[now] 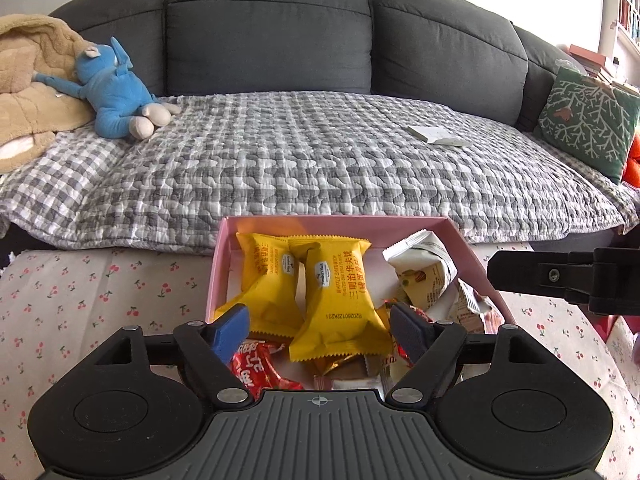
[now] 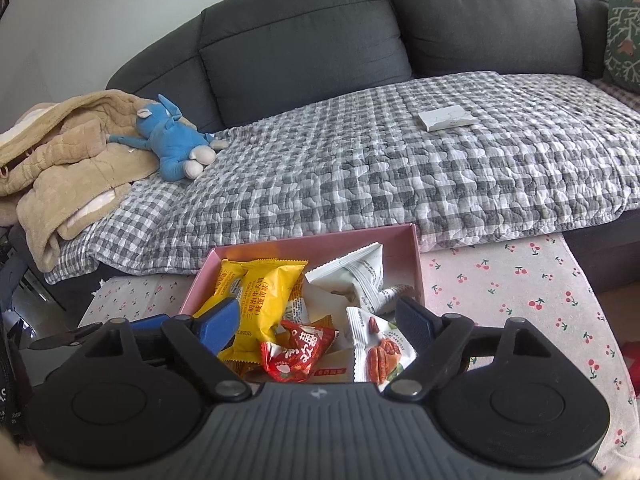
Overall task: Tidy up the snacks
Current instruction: 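Open both tools and withdraw them from the box over the remaining snacks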
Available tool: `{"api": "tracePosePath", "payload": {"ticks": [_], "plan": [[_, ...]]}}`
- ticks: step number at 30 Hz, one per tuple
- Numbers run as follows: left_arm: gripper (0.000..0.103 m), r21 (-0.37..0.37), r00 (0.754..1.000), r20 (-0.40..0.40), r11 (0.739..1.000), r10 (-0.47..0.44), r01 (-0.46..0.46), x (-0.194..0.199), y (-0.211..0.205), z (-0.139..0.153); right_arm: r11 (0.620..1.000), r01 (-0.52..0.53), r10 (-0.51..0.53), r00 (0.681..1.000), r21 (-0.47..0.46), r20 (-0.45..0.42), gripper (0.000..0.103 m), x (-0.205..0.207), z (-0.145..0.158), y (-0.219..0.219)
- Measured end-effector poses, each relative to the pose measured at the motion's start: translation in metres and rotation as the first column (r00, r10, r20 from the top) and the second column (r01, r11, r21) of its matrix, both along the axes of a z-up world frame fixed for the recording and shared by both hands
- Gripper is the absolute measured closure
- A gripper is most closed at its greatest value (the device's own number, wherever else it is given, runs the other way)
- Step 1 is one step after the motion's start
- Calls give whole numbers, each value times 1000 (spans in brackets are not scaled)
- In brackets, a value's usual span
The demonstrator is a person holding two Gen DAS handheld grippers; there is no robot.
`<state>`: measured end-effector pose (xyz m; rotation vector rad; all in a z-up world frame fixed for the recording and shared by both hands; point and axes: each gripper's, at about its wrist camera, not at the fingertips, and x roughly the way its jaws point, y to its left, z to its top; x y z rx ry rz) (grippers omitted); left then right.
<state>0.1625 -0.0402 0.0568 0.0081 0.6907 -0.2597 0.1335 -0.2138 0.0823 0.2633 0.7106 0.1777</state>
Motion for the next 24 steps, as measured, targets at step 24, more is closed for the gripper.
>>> {"api": "tracePosePath", "payload": {"ticks": [24], "plan": [[8, 124, 998, -44, 991, -47, 52, -97, 44, -20, 993, -44, 43, 999, -113, -12, 2, -82, -14, 32]]}}
